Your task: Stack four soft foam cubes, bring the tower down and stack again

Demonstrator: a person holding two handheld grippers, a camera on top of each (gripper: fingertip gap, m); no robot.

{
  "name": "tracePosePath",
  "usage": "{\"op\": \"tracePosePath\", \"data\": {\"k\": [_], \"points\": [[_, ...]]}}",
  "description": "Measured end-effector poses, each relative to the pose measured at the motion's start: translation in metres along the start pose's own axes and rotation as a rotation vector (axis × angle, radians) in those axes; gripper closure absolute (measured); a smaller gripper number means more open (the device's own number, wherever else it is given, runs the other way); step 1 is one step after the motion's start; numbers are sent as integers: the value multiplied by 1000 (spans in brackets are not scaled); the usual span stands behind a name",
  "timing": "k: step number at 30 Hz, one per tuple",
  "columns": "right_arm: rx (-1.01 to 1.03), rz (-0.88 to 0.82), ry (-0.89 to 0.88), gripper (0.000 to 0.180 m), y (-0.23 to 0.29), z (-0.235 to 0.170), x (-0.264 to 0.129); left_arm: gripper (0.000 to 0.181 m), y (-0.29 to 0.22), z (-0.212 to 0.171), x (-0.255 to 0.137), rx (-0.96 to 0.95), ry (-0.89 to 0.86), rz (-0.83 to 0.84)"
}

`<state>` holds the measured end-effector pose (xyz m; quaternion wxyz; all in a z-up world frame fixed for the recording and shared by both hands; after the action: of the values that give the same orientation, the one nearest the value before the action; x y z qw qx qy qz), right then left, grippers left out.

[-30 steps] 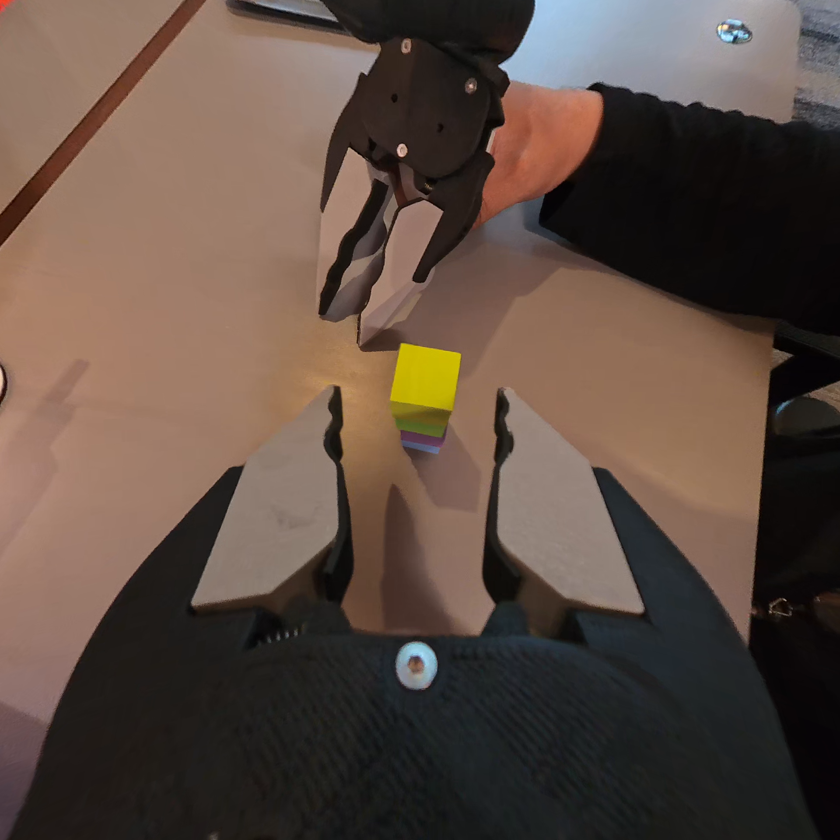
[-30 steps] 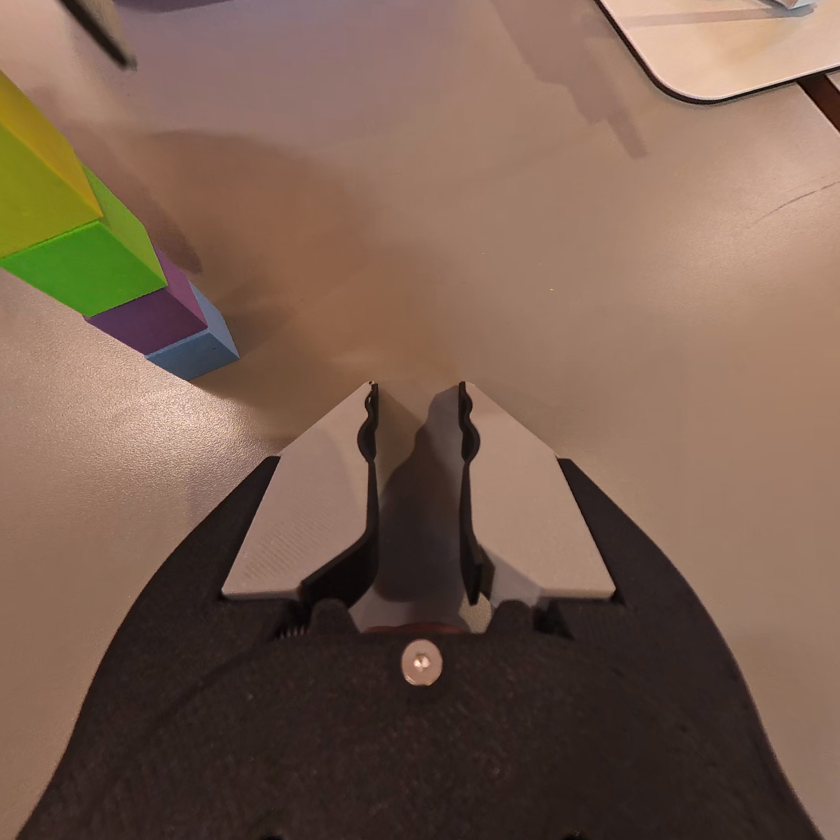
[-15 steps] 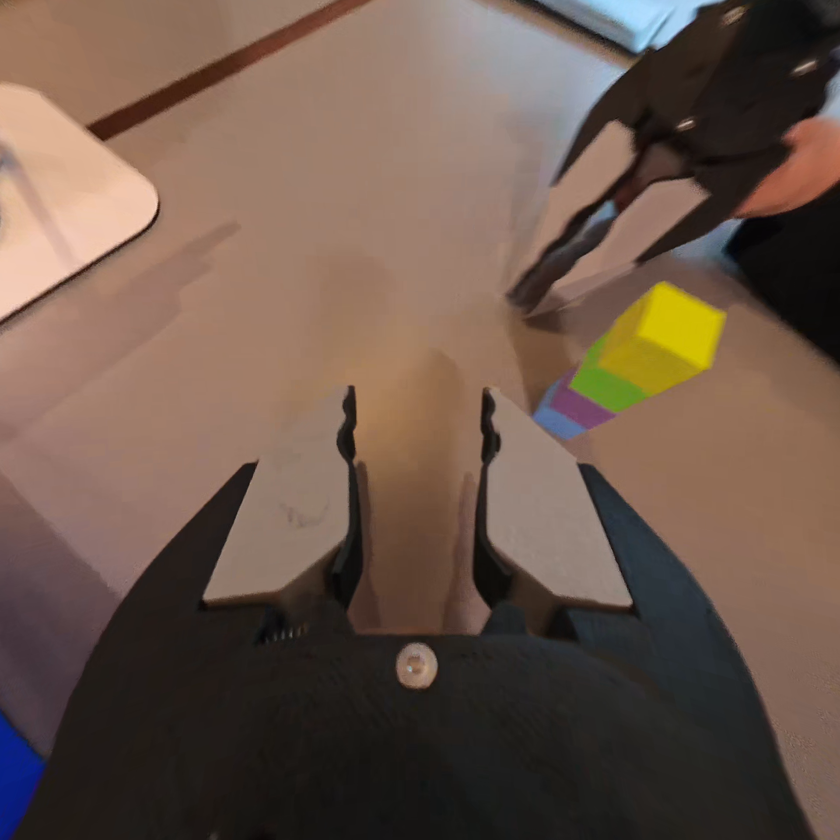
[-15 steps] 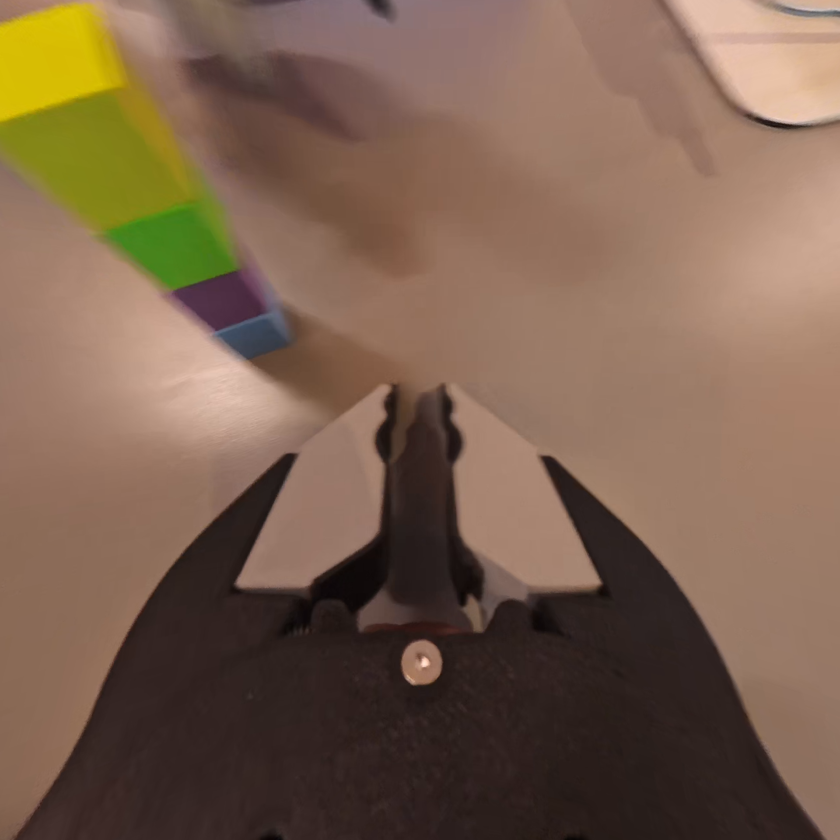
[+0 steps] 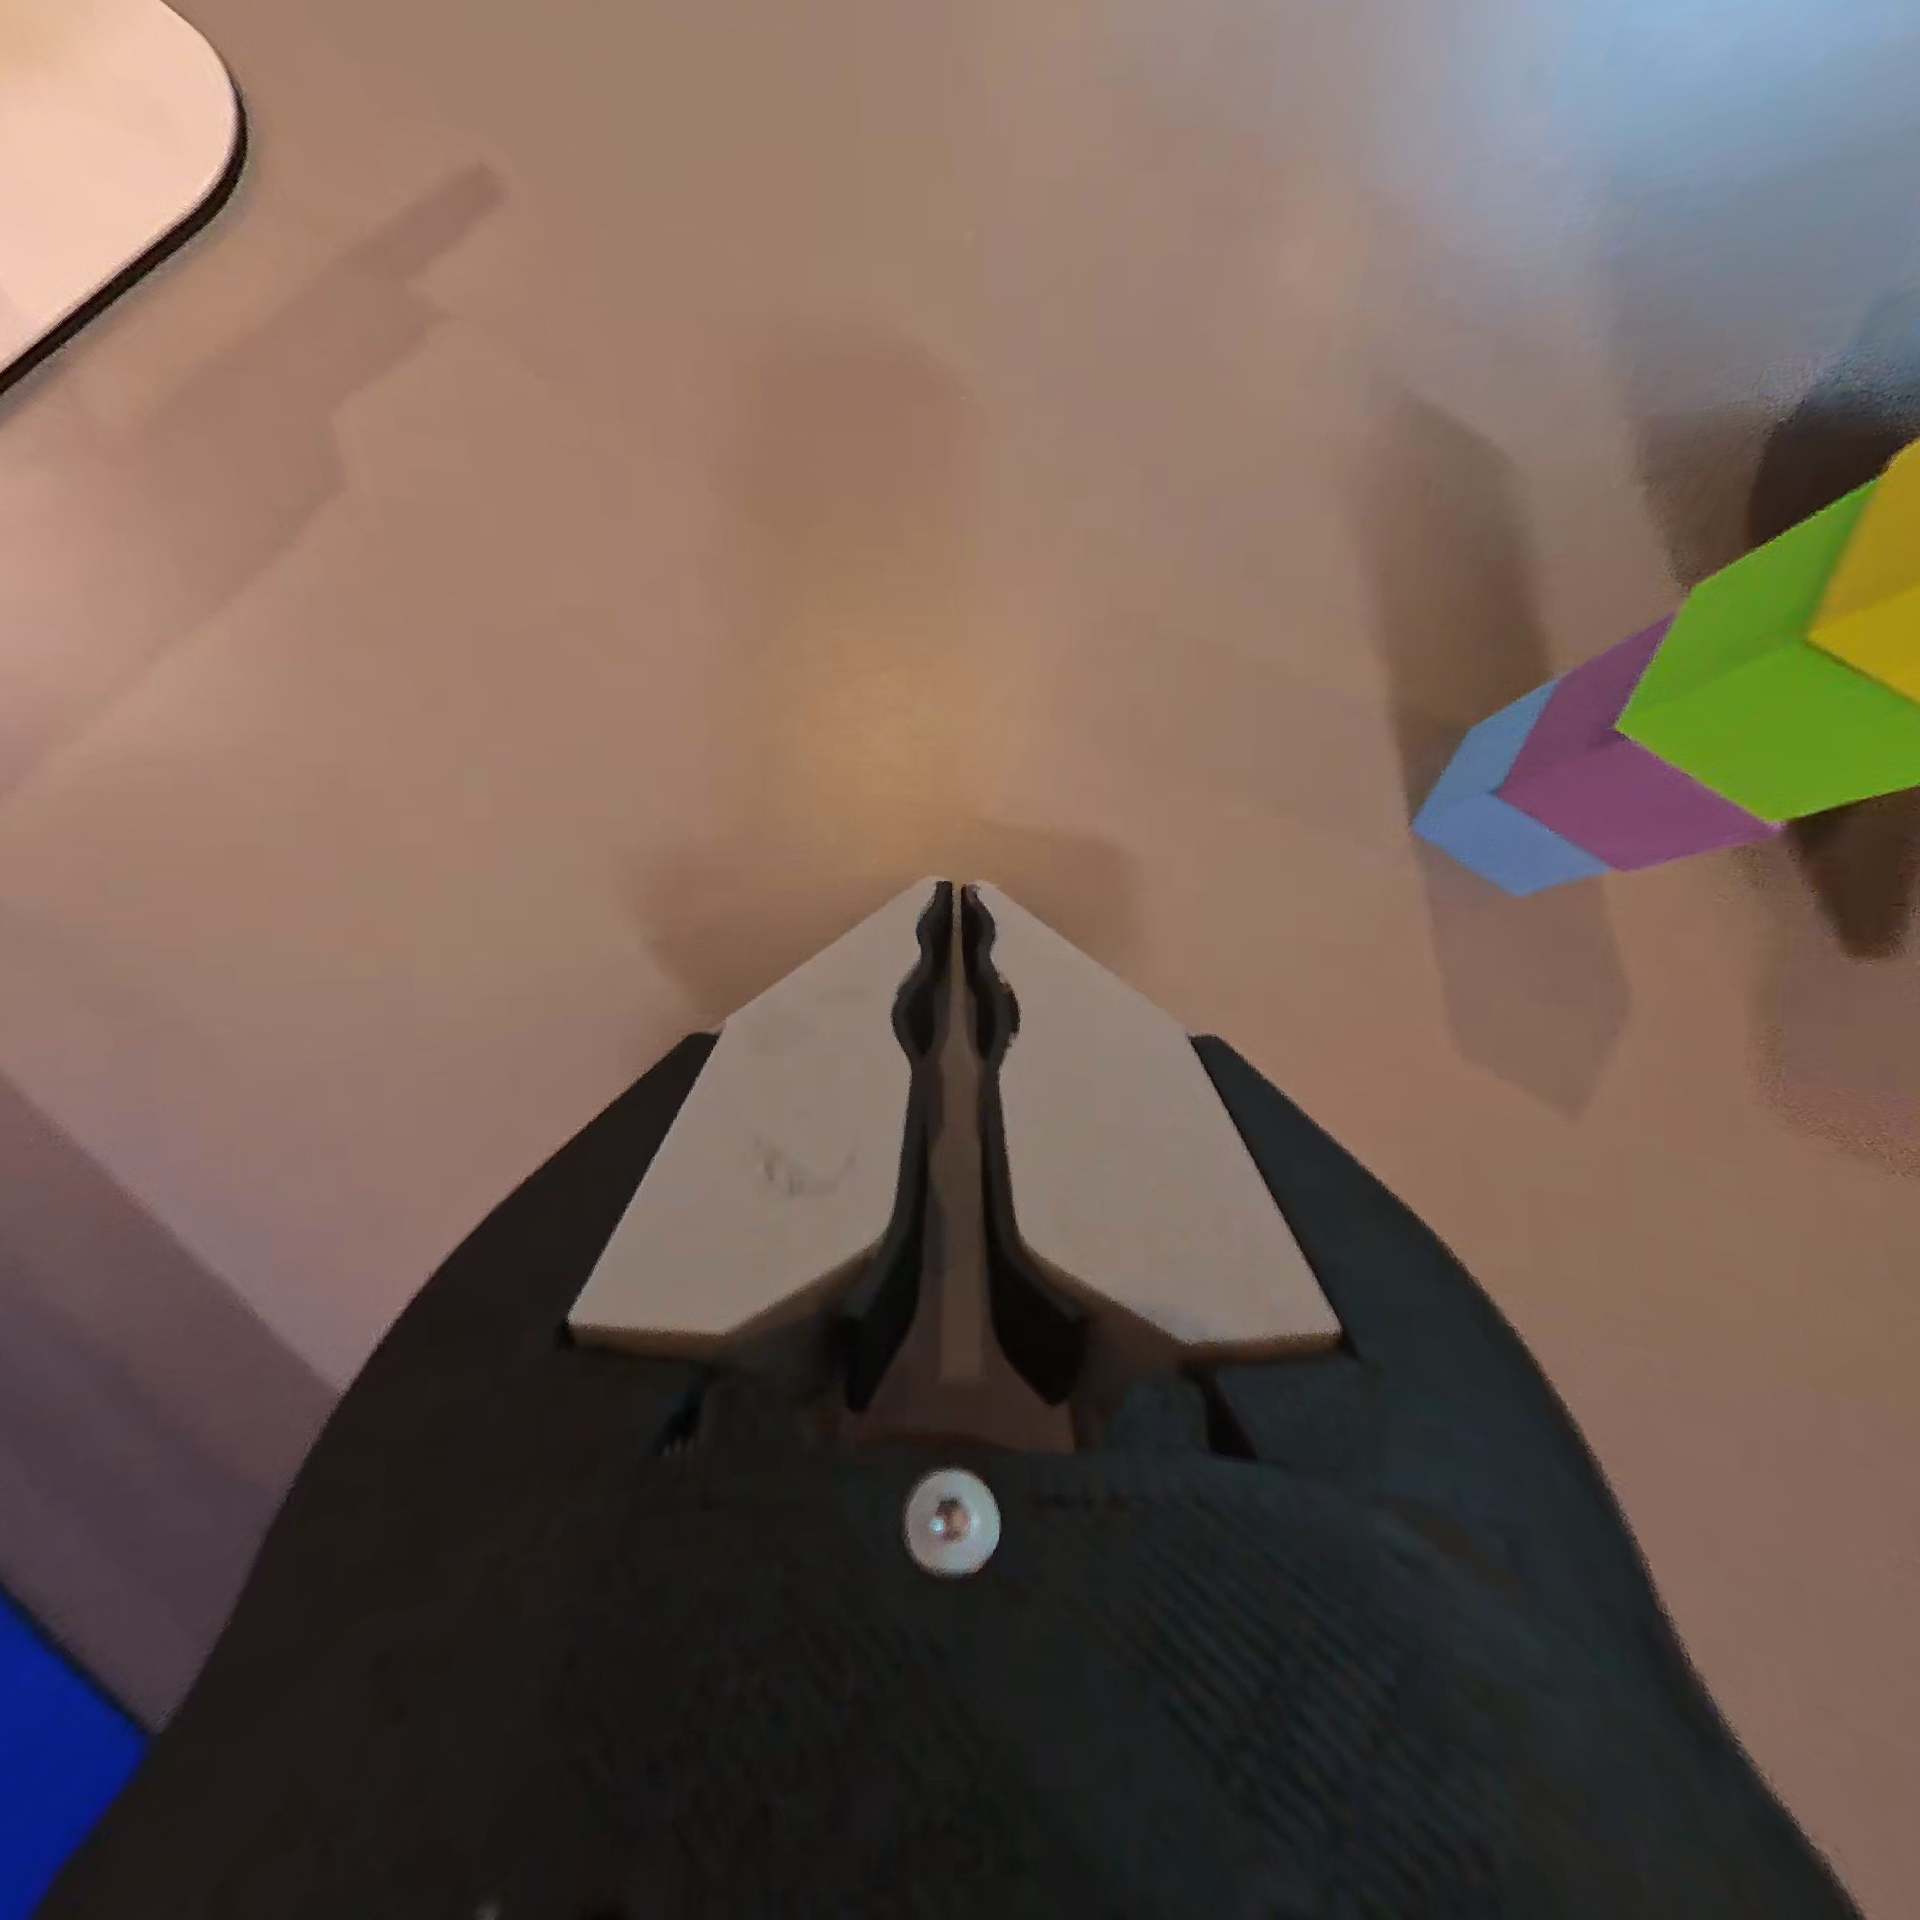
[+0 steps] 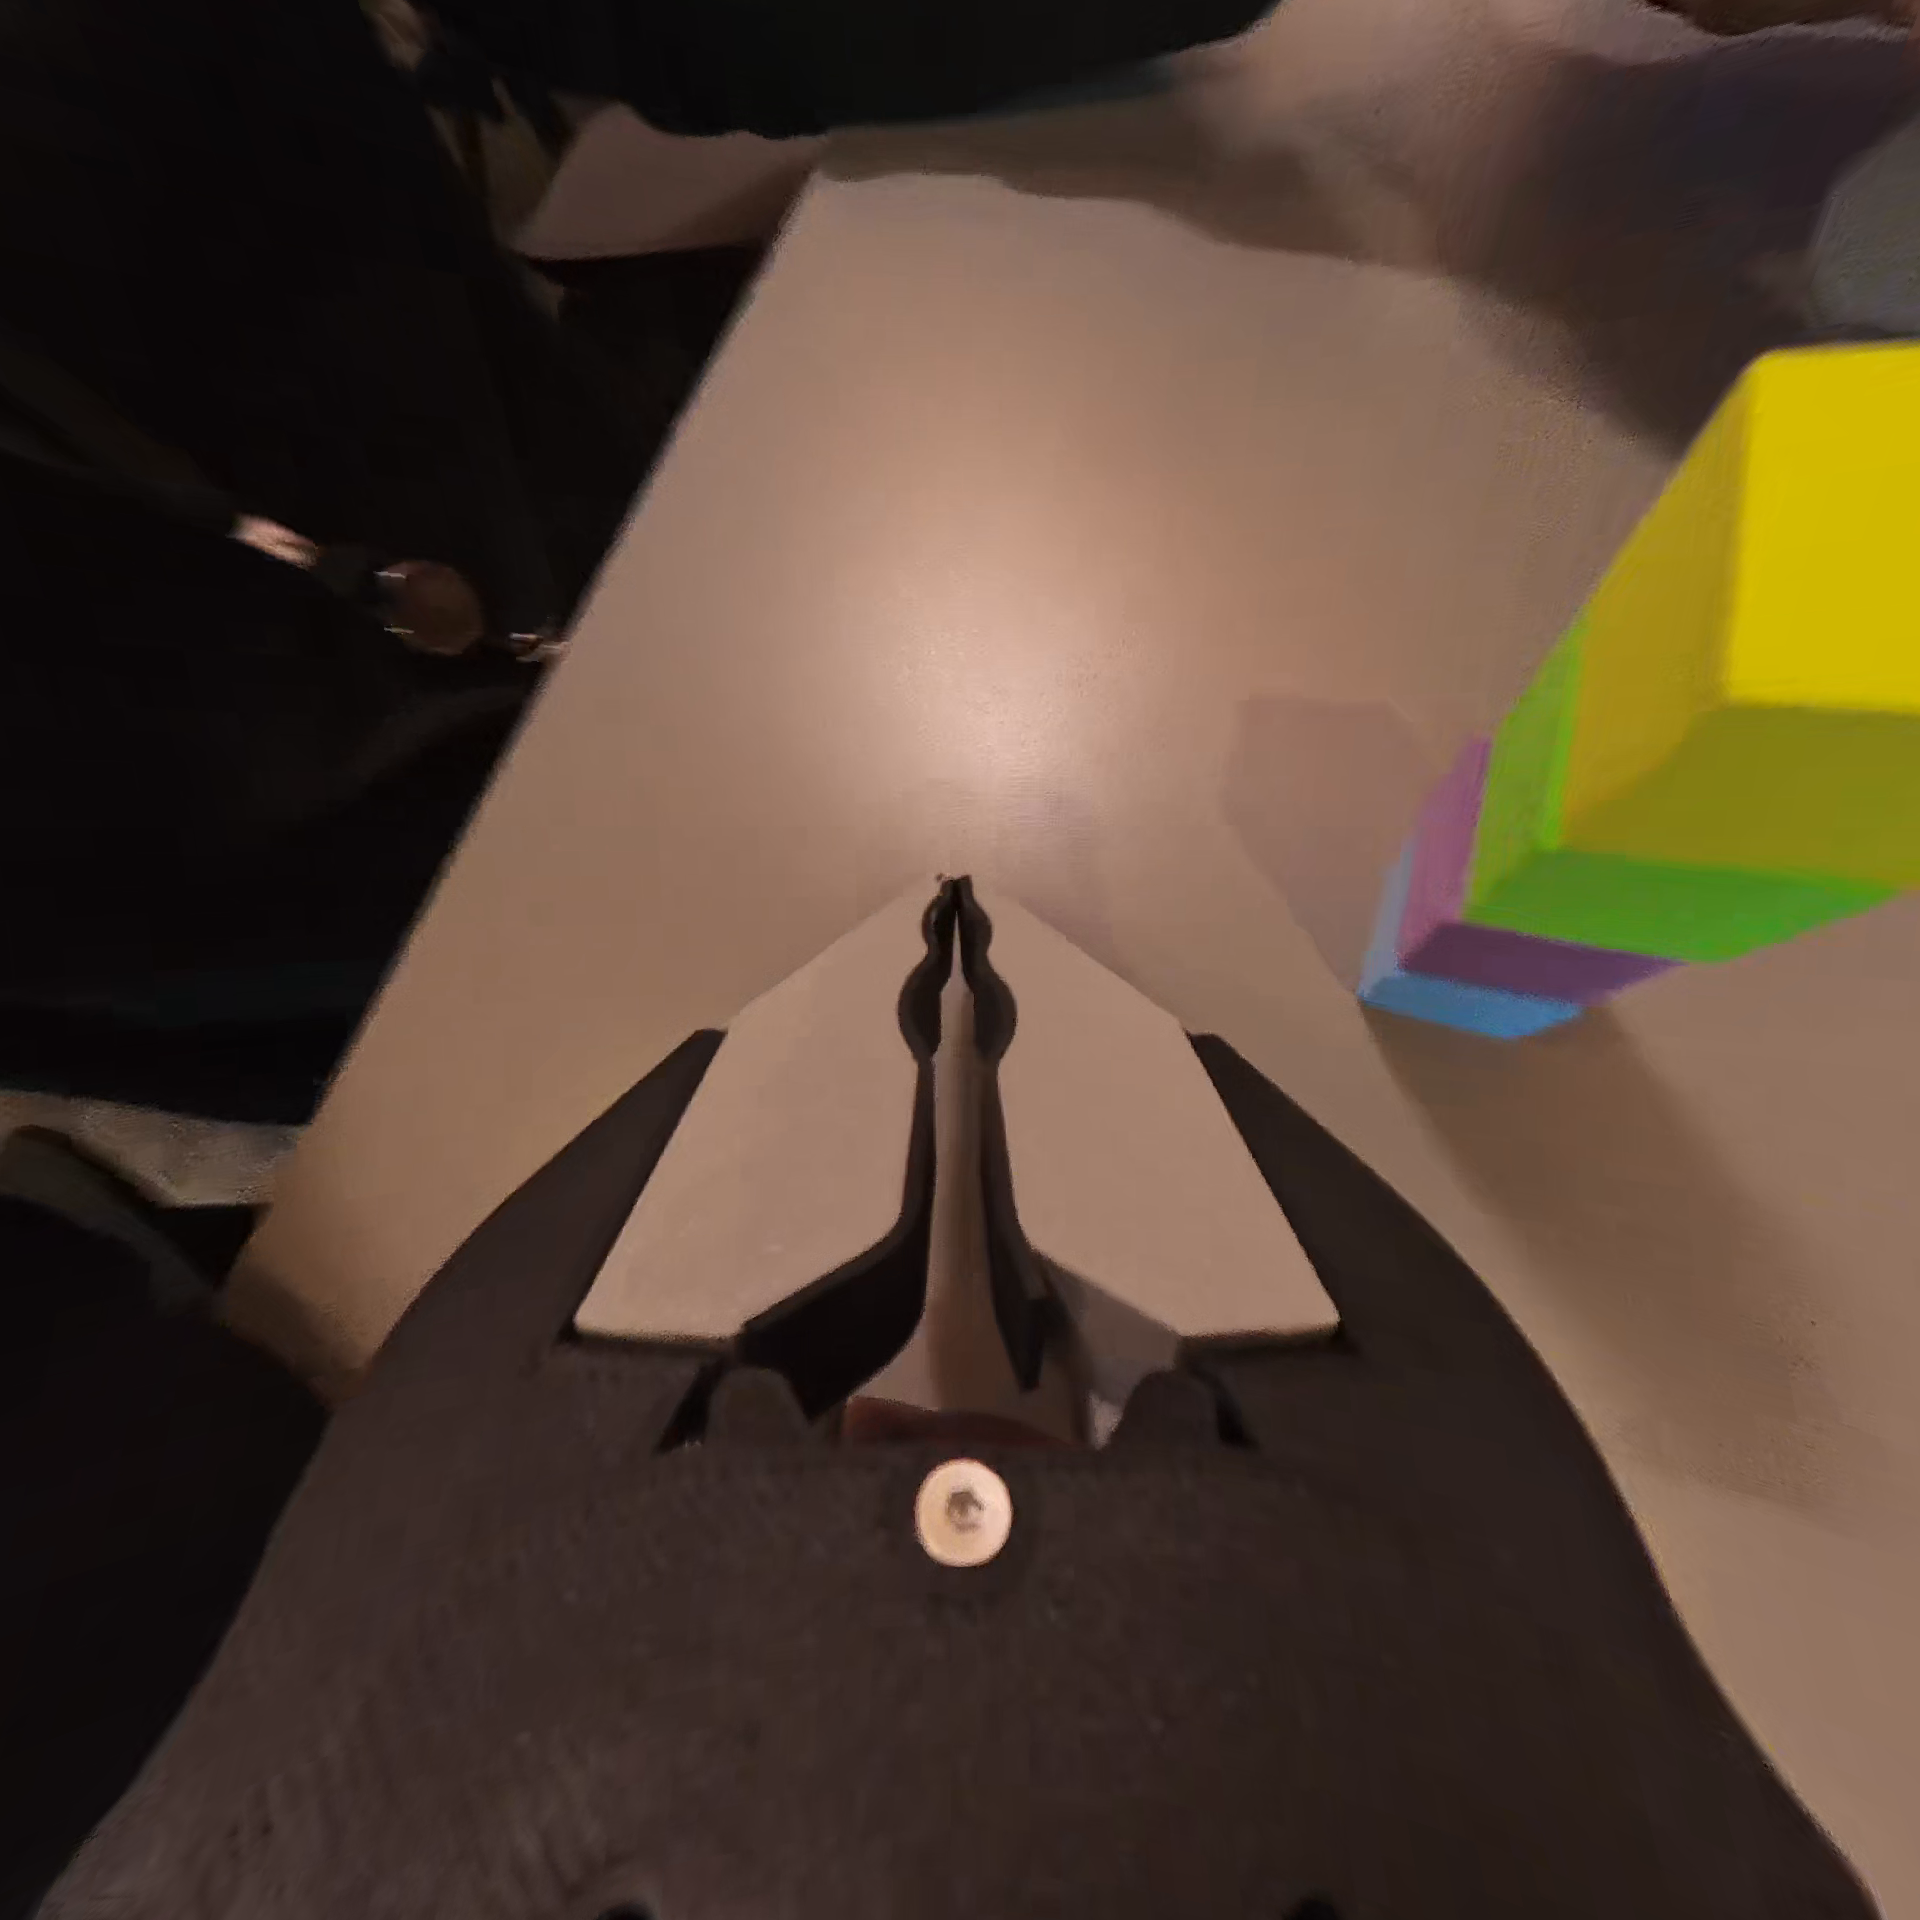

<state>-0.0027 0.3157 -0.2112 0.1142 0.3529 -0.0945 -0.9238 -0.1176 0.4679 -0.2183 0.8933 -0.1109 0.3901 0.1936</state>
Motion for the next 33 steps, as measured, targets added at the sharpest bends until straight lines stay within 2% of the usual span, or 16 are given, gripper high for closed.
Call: {"op": "tracePosePath", "data": {"k": [2, 4, 6, 9, 13, 20, 22, 25, 30, 33], "points": [[-15, -246, 51, 180, -30, 3, -4, 181, 0, 0, 0, -2, -1, 1], [64, -461, 42, 180, -58, 6, -24, 180, 0, 0, 0, -1, -1, 2], [113, -441, -85, 180, -57, 14, -43, 179, 0, 0, 0, -4, 0, 2], [80, -459, -256, 176, -50, 20, -72, 178, 1, 0, 0, -9, -1, -1], [123, -549, -338, 175, -56, 13, -100, 177, 0, 0, 0, -5, -3, 1], [236, -604, -440, 172, -68, -2, -125, 169, -5, 2, 2, 31, -5, 10], [294, -596, -432, 167, -73, -8, -124, 161, -15, 3, 2, 37, -7, -62], [329, -544, -430, 163, -74, -11, -119, 165, -38, 0, -1, 31, 10, -253], [331, -546, -404, 163, -76, -13, -115, 176, -75, 0, -9, 73, 2, -511], [332, -551, -403, 163, -77, -13, -114, 173, -82, 14, -2, 51, -67, -493]]}}
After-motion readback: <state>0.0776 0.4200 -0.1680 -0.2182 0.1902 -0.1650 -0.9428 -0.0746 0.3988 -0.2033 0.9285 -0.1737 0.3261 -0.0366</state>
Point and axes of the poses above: each gripper's, where its closed fingertips meet, x out along the fingers, z out of its top, y = z × x across the jaws, the point moved 5 cm from there along -x, back along the fingers, and after that the axes turned 2 degrees about -y, right-handed, at the moved point
